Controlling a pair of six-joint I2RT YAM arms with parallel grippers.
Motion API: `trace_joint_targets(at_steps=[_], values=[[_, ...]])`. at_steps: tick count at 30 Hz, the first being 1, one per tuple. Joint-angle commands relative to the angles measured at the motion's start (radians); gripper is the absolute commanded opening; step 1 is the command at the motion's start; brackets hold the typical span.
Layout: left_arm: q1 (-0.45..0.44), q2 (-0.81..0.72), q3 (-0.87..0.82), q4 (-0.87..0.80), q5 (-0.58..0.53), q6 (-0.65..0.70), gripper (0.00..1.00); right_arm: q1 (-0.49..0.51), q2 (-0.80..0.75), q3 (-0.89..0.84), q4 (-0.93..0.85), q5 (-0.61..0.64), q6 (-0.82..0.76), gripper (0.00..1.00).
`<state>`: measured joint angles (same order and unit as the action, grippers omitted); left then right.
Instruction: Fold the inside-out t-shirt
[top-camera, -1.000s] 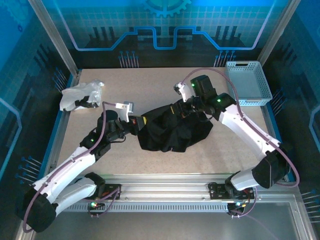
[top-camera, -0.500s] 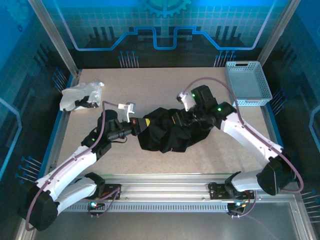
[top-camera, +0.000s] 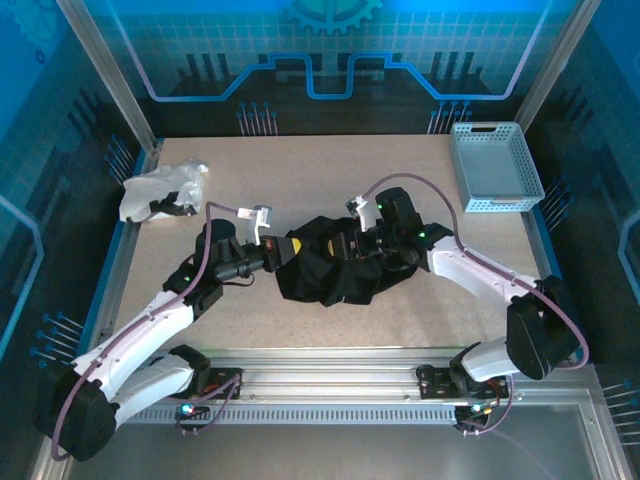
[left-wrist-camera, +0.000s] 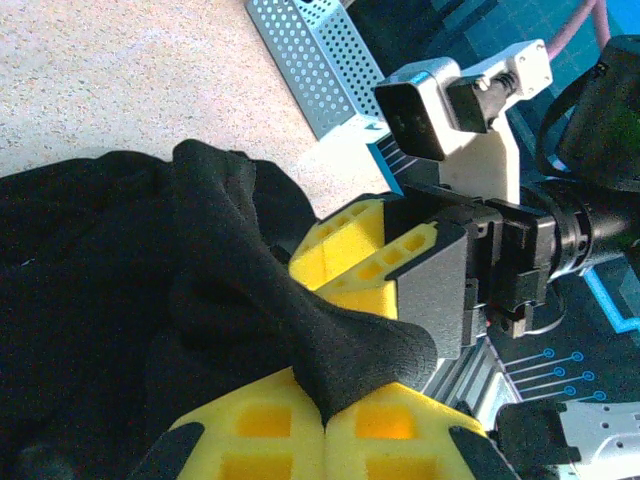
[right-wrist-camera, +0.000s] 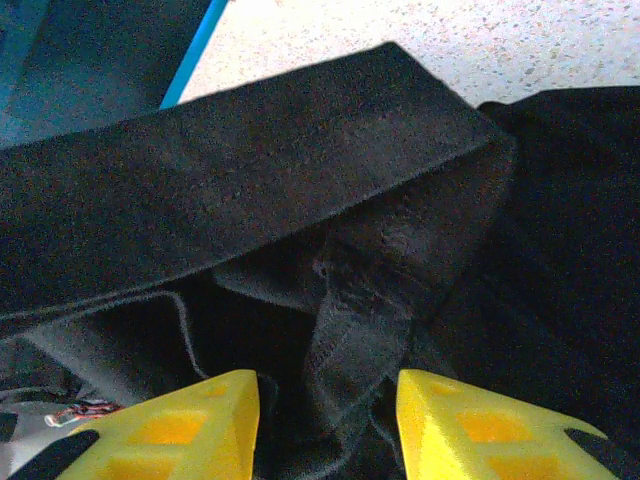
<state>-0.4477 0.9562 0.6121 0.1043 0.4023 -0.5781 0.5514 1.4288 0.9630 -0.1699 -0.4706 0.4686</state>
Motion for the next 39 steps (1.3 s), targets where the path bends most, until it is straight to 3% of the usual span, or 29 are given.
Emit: trace_joint_targets(at_steps=[1, 18, 39], values=[[0.007, -0.023, 0.003, 0.021, 0.024, -0.003, 0.0, 0.006, 0.032, 0.007, 0.069, -0.049, 0.04, 0.41], [0.007, -0.016, 0.003, 0.027, 0.023, 0.004, 0.0, 0.01, 0.035, -0.017, 0.014, -0.003, 0.034, 0.41], [0.007, -0.01, -0.004, 0.033, 0.025, 0.007, 0.0, 0.027, 0.006, -0.017, 0.057, 0.004, 0.062, 0.26]])
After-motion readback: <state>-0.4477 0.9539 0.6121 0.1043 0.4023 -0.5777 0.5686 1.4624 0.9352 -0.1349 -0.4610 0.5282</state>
